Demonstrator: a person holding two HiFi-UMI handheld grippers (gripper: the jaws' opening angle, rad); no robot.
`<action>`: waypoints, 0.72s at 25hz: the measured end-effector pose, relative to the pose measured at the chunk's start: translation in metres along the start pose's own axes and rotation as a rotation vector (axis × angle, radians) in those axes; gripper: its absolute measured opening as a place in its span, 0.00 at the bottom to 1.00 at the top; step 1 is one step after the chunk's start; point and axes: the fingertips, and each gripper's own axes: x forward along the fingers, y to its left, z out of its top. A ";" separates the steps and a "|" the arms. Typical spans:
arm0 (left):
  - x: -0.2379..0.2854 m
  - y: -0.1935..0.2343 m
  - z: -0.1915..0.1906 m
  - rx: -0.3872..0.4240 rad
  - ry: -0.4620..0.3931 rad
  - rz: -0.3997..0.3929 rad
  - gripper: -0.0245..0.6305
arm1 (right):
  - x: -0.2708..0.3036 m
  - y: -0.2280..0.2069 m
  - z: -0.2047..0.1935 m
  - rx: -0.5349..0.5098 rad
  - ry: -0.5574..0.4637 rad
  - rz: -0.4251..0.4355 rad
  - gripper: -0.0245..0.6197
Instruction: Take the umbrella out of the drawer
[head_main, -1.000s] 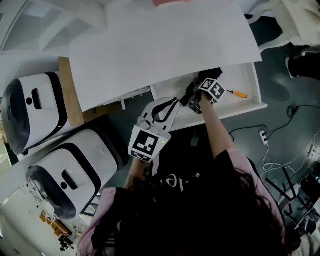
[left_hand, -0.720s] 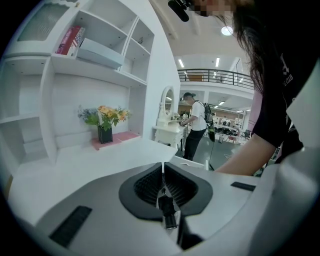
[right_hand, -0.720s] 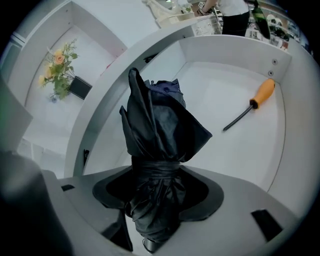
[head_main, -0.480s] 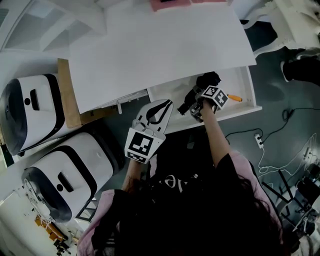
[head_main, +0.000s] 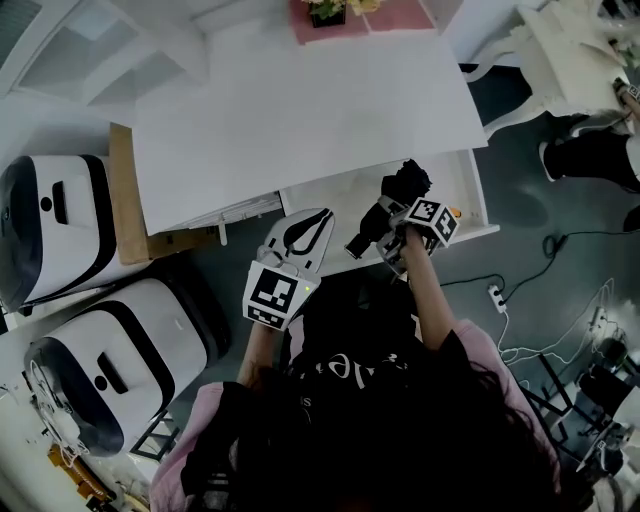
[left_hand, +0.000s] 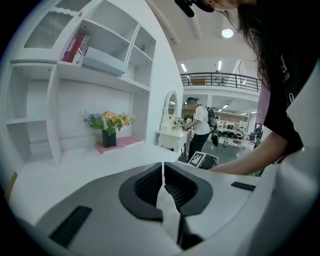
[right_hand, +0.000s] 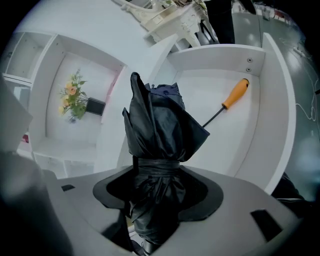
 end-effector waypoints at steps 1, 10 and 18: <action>0.000 -0.002 0.002 -0.002 -0.006 0.002 0.07 | -0.007 0.001 -0.001 -0.009 0.006 0.007 0.47; 0.000 -0.026 0.018 0.002 -0.031 0.045 0.07 | -0.079 0.029 -0.008 -0.207 0.046 0.123 0.47; 0.000 -0.070 0.028 -0.038 -0.038 0.119 0.07 | -0.150 0.044 -0.013 -0.394 0.076 0.231 0.47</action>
